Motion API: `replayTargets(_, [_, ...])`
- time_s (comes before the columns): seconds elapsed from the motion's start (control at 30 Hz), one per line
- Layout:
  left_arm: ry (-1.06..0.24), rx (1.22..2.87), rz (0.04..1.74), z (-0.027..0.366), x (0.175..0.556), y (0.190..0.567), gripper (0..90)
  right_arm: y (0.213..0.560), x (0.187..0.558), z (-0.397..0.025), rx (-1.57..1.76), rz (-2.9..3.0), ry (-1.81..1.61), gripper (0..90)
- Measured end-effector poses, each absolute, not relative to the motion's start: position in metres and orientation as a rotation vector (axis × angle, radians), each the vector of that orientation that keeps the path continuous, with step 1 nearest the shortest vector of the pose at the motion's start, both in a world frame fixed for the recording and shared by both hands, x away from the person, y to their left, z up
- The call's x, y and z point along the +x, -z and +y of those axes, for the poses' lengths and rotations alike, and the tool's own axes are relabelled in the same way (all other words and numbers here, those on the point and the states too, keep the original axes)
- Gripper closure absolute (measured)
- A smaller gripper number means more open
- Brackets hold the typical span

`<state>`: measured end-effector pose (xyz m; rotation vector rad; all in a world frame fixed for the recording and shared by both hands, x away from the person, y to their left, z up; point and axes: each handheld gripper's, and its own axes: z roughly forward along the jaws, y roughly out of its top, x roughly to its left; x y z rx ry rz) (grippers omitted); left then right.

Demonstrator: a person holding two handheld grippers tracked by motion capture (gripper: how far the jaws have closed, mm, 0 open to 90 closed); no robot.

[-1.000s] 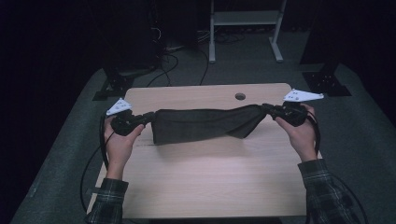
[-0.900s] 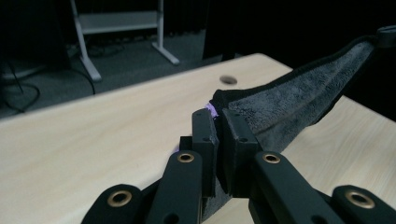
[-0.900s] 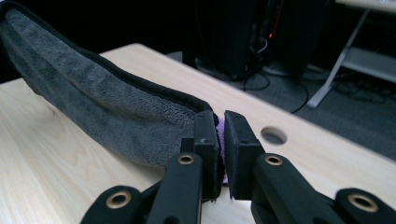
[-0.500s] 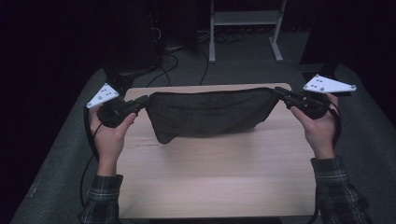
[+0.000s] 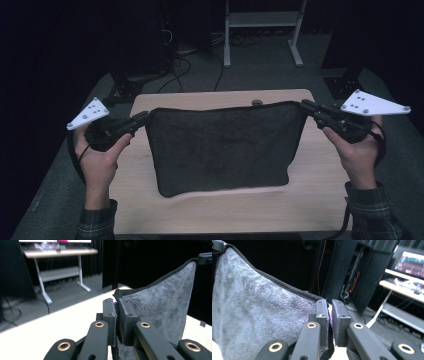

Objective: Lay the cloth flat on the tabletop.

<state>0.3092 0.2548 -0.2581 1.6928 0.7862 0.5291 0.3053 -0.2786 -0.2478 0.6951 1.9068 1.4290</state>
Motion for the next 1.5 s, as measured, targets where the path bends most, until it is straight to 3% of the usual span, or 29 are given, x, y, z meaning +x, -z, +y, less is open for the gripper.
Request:
replayTargets(0.4, [-0.405, 1.799, 0.941, 0.249, 0.37, 0.333, 83.9, 0.311, 0.355, -0.268, 0.834, 2.069, -1.292, 83.6])
replayTargets(1.5, [-0.449, 1.846, 1.1, 0.233, 0.46, 0.403, 83.8, 0.404, 0.463, -0.255, 1.099, 2.126, -1.237, 83.1])
